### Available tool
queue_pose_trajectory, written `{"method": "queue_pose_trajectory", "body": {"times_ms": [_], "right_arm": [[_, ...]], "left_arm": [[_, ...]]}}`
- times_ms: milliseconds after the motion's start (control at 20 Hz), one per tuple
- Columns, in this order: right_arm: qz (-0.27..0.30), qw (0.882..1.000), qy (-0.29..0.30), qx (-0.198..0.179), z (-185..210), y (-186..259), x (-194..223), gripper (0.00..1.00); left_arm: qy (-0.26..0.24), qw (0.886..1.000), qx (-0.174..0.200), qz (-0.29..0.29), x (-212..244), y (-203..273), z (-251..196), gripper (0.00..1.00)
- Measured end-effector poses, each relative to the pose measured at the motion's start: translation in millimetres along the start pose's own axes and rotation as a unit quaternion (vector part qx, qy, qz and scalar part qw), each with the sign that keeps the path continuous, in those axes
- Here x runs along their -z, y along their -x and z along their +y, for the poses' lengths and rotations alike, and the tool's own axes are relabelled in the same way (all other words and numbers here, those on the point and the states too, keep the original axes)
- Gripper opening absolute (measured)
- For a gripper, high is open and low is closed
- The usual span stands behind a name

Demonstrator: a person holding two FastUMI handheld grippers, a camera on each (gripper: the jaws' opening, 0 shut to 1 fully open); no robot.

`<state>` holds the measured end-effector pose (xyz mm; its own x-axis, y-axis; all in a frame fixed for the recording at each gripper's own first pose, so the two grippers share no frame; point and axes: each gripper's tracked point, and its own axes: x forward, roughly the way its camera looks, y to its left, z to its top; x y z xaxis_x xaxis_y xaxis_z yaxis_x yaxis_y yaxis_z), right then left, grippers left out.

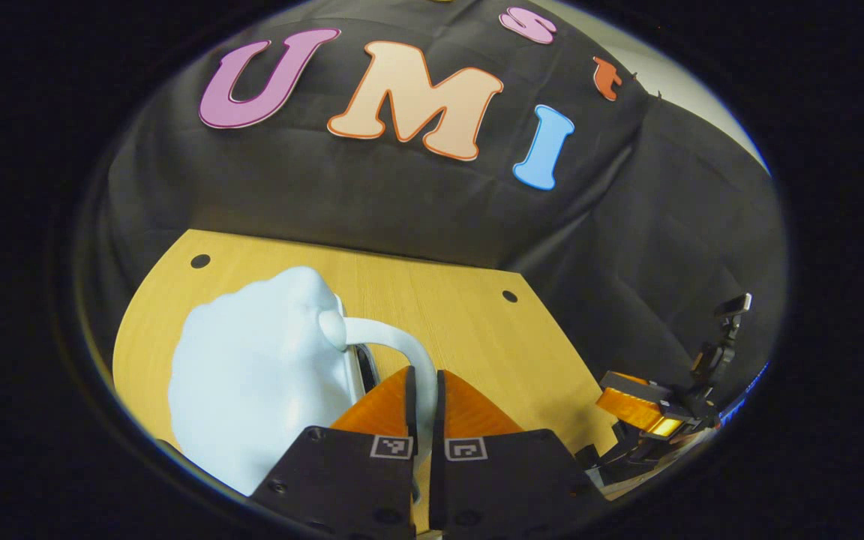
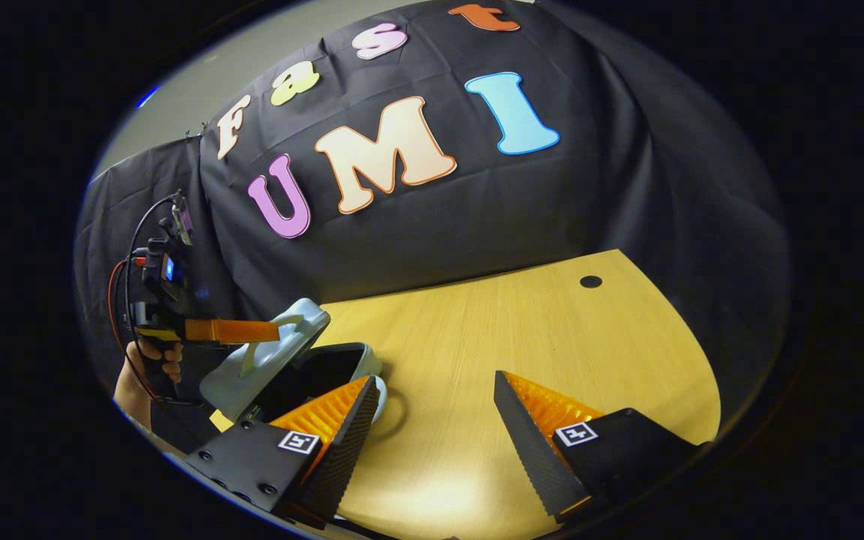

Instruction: First open the suitcase, pack the skin care products into it, and then close the suitcase.

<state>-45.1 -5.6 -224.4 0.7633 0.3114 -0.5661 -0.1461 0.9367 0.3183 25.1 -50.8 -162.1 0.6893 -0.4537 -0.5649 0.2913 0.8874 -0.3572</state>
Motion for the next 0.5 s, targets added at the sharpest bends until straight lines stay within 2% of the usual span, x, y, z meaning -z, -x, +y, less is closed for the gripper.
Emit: {"method": "queue_pose_trajectory", "body": {"times_ms": [100, 200, 250, 350, 400, 500], "right_arm": [[-0.005, 1.0, 0.007, -0.003, -7, 7, -7, 0.98], [-0.014, 1.0, 0.019, -0.006, -9, 10, -17, 0.98], [-0.022, 0.999, 0.029, -0.007, -10, 11, -24, 0.98], [-0.045, 0.998, 0.051, -0.013, -6, 18, -40, 0.98], [-0.061, 0.996, 0.065, -0.015, -2, 22, -52, 0.98], [-0.103, 0.99, 0.092, -0.015, 11, 30, -80, 0.98]], "left_arm": [[0.003, 1.0, -0.007, 0.011, 13, -9, -8, 0.05], [0.008, 1.0, -0.007, -0.011, 12, 1, -20, 0.1], [0.008, 0.999, -0.013, -0.031, 8, -3, -25, 0.19], [0.001, 0.996, -0.036, -0.077, -8, 7, -31, 0.6], [-0.005, 0.994, -0.05, -0.102, -17, 13, -32, 0.71], [-0.016, 0.986, -0.079, -0.149, -31, 27, -32, 0.77]]}}
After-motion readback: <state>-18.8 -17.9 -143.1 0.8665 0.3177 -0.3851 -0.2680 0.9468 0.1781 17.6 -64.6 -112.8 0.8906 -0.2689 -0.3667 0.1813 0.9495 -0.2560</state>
